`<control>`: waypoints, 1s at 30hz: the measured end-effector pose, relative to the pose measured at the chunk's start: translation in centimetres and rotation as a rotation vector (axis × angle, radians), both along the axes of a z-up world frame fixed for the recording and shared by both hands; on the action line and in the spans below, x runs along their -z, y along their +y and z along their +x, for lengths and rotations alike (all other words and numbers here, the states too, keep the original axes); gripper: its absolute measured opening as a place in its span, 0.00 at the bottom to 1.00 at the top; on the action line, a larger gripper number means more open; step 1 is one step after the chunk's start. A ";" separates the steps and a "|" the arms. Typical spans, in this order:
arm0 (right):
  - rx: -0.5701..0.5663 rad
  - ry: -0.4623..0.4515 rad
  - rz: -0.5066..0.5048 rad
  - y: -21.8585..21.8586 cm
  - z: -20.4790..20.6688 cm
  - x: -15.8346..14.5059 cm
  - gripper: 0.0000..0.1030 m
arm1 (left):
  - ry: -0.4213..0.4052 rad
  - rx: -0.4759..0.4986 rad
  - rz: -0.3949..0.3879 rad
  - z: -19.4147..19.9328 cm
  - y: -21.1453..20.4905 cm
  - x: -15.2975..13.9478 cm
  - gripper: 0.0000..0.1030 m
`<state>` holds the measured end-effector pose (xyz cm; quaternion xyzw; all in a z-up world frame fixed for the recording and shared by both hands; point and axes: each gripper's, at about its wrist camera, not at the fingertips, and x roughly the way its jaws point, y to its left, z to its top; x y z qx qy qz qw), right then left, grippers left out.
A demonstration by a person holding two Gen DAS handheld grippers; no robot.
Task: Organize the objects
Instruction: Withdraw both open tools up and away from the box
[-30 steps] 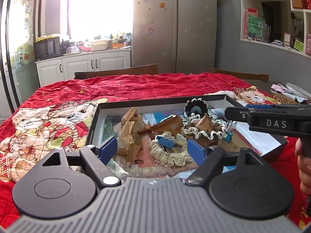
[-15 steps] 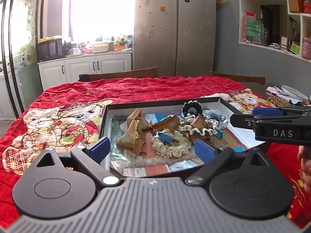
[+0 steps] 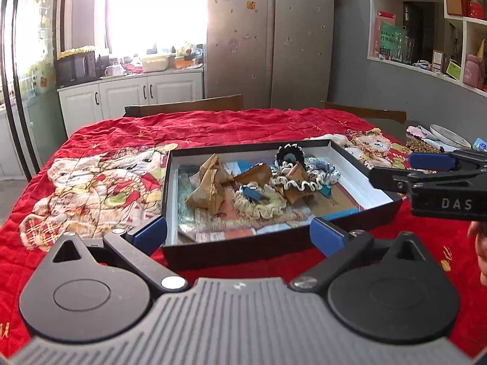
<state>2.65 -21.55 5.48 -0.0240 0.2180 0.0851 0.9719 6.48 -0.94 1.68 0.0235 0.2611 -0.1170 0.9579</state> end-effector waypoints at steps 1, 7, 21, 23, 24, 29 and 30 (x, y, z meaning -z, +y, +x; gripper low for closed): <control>0.004 -0.001 0.004 -0.2 -0.4 -0.2 0.78 | 0.001 -0.002 0.002 -0.3 0.1 -0.1 1.00; 0.018 0.018 0.014 -1.4 -2.5 -0.6 0.84 | 0.019 -0.009 0.013 -2.0 0.3 -0.5 1.00; 0.030 0.053 0.014 -2.0 -7.9 -0.9 0.99 | 0.039 -0.030 -0.004 -5.6 0.7 -1.5 1.00; 0.033 0.060 0.016 -2.0 -8.5 -0.7 1.00 | 0.042 -0.023 0.000 -6.0 0.5 -1.4 1.00; 0.036 0.064 0.021 -2.1 -8.7 -0.7 1.00 | 0.043 -0.022 0.002 -6.2 0.4 -1.4 1.00; 0.052 0.094 0.041 -2.4 -9.4 -0.3 1.00 | 0.047 -0.030 -0.009 -7.0 0.3 -1.3 1.00; 0.054 0.098 0.045 -2.5 -9.5 -0.3 1.00 | 0.045 -0.033 -0.008 -7.2 0.2 -1.4 1.00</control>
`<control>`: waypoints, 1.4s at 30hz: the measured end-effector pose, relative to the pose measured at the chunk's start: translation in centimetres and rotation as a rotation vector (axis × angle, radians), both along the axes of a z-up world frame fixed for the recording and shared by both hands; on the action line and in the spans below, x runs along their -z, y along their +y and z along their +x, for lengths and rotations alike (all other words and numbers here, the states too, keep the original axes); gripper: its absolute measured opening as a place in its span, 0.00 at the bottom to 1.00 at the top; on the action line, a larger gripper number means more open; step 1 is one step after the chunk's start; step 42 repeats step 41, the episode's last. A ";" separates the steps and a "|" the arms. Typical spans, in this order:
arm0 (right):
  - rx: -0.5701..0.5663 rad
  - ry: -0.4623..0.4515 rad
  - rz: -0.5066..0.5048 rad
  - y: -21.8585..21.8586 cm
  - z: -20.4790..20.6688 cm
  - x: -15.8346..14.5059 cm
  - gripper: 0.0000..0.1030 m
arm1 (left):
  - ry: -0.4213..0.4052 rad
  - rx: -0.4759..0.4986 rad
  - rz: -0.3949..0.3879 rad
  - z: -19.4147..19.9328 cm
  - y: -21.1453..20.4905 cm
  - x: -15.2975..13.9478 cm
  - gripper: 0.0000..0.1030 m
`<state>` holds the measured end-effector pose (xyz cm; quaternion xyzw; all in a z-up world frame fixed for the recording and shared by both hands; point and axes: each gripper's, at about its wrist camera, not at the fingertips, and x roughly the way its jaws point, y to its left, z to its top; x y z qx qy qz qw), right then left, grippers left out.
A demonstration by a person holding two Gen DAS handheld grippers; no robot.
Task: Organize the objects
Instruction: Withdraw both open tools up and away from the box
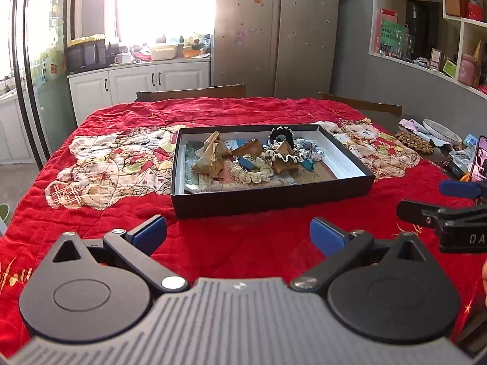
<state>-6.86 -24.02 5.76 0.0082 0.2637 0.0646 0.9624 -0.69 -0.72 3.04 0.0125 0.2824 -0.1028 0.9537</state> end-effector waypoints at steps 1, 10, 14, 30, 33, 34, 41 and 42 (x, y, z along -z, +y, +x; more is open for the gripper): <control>0.003 0.000 0.005 0.0 -0.1 0.0 1.00 | -0.003 -0.002 0.001 -0.1 0.0 0.0 1.00; 0.006 0.003 0.013 -0.1 -0.1 0.1 1.00 | -0.011 -0.027 -0.005 -0.3 0.5 0.0 1.00; 0.011 0.006 0.012 -0.1 -0.2 0.2 1.00 | -0.008 -0.027 -0.006 -0.5 0.4 0.0 1.00; 0.002 0.017 0.000 0.1 -0.1 0.5 1.00 | 0.012 -0.020 -0.020 -0.5 0.2 0.2 1.00; -0.001 0.018 -0.001 0.1 -0.2 0.5 1.00 | 0.013 -0.013 -0.015 -0.6 0.1 0.2 1.00; -0.002 0.019 -0.002 0.1 -0.2 0.5 1.00 | 0.013 -0.010 -0.014 -0.6 0.0 0.2 1.00; -0.008 0.033 0.001 0.3 -0.1 0.9 1.00 | -0.020 0.021 0.002 -1.1 -0.4 0.1 1.00; -0.008 0.033 0.001 0.3 -0.1 0.9 1.00 | -0.020 0.021 0.002 -1.1 -0.4 0.1 1.00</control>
